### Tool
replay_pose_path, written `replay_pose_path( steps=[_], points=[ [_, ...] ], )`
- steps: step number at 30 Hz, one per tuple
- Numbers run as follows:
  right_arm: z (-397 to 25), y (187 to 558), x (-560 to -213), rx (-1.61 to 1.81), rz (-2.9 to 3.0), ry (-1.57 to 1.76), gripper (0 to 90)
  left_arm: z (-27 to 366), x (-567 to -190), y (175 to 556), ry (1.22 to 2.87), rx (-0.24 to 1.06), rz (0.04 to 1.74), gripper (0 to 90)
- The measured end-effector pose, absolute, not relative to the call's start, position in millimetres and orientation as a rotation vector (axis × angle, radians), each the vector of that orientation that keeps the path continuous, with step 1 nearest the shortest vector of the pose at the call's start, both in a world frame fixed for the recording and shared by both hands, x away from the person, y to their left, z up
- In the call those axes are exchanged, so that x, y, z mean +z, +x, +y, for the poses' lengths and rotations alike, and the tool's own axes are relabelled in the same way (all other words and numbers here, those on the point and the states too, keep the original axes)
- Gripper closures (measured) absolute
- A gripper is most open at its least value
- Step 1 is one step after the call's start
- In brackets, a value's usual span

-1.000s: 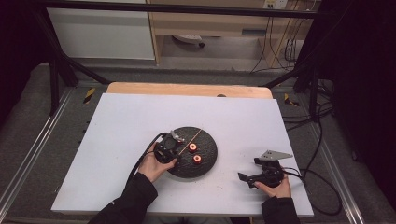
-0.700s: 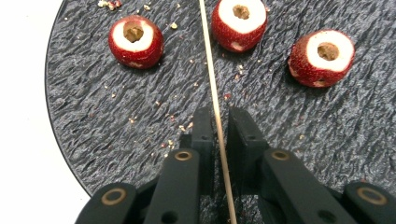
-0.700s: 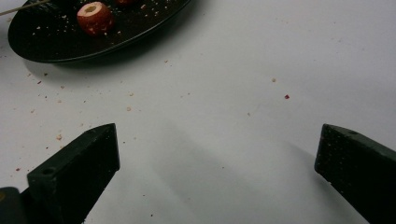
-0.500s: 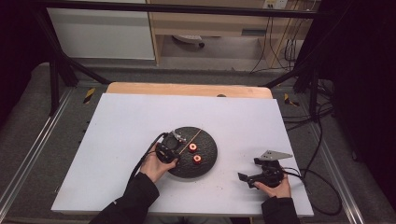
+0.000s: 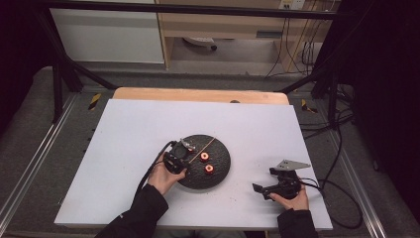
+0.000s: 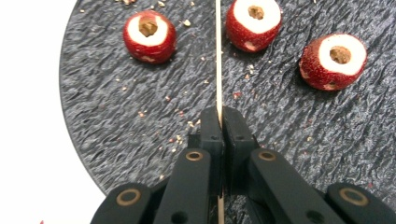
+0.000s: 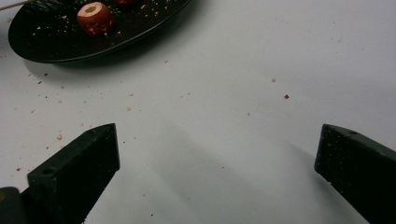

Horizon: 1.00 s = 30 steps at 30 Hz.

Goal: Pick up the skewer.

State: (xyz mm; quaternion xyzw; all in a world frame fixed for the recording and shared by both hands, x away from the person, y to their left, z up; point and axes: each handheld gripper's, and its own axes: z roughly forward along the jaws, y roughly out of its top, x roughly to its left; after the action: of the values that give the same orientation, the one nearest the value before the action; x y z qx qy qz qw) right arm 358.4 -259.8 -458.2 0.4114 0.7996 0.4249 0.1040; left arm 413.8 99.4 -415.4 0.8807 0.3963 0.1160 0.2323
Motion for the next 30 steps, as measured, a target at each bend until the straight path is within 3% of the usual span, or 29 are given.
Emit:
replay_pose_path(
  steps=[30],
  points=[
    [-258.0, 358.9, -460.2, 1.243, 2.364, 1.229, 0.8, 173.2, -408.1, 371.1, 2.138, 0.327, 1.026, 88.0]
  ],
)
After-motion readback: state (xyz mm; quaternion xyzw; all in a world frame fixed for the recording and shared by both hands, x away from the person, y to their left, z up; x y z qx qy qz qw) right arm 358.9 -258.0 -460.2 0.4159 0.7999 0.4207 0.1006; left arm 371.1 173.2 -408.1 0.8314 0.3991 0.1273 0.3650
